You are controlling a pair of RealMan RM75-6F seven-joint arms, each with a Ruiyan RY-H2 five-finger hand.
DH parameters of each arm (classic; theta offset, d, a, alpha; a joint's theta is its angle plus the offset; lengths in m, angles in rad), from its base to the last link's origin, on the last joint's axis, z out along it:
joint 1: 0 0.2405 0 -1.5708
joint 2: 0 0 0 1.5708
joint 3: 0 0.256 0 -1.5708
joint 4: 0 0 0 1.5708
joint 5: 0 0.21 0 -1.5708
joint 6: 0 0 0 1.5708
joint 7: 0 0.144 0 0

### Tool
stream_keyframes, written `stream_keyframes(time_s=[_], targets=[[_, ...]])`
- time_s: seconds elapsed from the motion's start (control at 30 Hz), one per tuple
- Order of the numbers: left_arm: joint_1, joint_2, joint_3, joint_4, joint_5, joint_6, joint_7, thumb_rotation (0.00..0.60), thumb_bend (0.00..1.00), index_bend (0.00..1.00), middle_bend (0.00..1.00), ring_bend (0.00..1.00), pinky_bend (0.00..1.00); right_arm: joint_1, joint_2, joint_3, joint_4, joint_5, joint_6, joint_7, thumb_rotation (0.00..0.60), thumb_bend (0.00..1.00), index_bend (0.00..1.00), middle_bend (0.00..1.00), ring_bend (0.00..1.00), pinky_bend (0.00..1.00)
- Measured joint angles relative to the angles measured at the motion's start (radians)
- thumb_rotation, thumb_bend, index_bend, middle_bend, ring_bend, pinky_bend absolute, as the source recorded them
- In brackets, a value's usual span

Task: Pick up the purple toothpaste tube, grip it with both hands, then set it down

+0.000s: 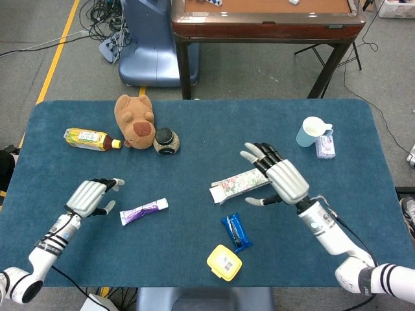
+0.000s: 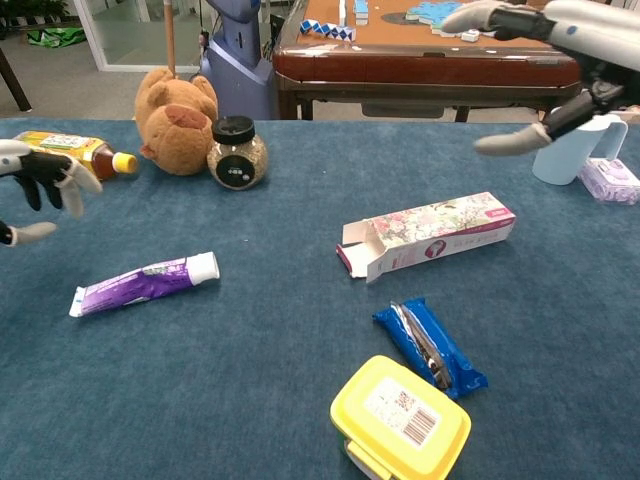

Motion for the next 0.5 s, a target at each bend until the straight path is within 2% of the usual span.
stream_keyframes(time_s=[0.23, 0.5], targets=[[0.140, 0.082, 0.016, -0.094, -0.058, 0.153, 0.161, 0.600, 0.39, 0.27, 0.36, 0.32, 0.33, -0.149, 0.030, -0.026, 0.038, 0.066, 0.113, -0.143, 0.600, 0.06, 0.01, 0.09, 0.00, 0.00], [0.278, 0.118, 0.032, -0.176, -0.075, 0.324, 0.252, 0.600, 0.39, 0.29, 0.36, 0.32, 0.33, -0.325, 0.026, -0.056, 0.097, 0.129, 0.255, -0.240, 0.600, 0.09, 0.05, 0.14, 0.00, 0.00]])
